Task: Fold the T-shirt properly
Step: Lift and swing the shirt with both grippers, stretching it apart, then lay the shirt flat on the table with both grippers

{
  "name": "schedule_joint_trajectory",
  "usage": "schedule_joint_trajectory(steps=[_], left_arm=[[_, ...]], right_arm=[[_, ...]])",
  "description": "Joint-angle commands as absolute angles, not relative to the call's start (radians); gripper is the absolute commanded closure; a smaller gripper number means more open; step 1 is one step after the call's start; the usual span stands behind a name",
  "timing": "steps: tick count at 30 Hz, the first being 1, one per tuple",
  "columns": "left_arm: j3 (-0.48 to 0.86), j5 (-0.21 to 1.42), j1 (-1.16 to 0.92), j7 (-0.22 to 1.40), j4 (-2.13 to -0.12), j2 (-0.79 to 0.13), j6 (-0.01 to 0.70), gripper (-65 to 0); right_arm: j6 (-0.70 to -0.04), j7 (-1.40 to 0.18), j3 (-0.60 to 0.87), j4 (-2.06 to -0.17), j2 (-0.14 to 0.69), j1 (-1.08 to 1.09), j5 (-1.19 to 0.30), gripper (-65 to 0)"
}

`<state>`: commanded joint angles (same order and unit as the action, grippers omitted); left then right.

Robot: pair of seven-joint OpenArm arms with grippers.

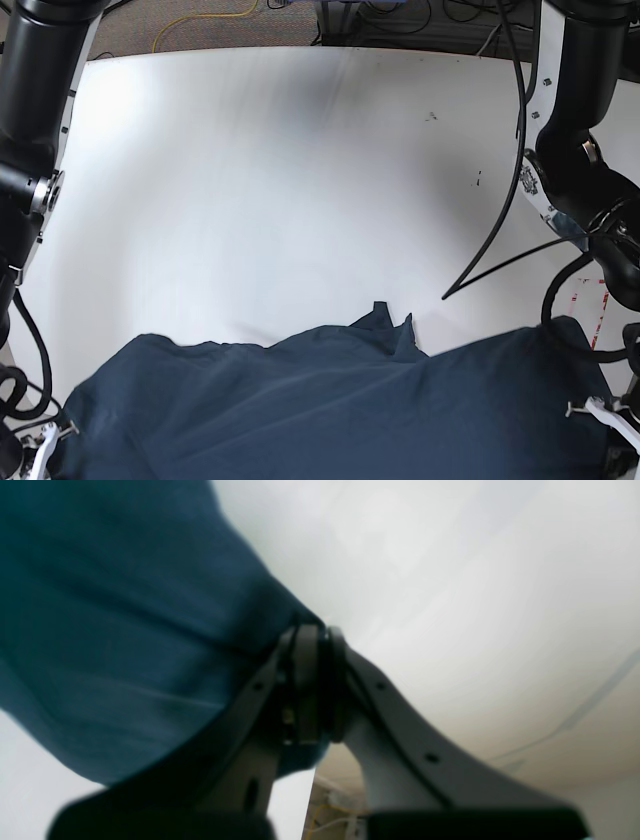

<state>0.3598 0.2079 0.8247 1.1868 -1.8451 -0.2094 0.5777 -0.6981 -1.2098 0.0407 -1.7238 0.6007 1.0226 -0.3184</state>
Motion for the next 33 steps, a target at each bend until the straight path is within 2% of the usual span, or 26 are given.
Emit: schedule_joint_trajectory(steps=[11,17,33], left_arm=[[0.361,0.208,0.593,1.187,-1.845,-0.211,0.582,0.0],[0.361,0.208,0.432,1.19,-1.848,-0.22,0.582,0.0],[0.36,0.206,0.001,1.191,-1.919,-0.377,0.584,0.0]], right_arm=[[-0.698,-1.214,0.205,-1.891,0.59,0.641,-0.318,0.0],[-0.698,-1.216,0.32,-1.977,0.513,0.406,-0.317,0.0],[-0.698,-1.208,0.455,-2.023,0.363,-0.097,-0.315,0.0]])
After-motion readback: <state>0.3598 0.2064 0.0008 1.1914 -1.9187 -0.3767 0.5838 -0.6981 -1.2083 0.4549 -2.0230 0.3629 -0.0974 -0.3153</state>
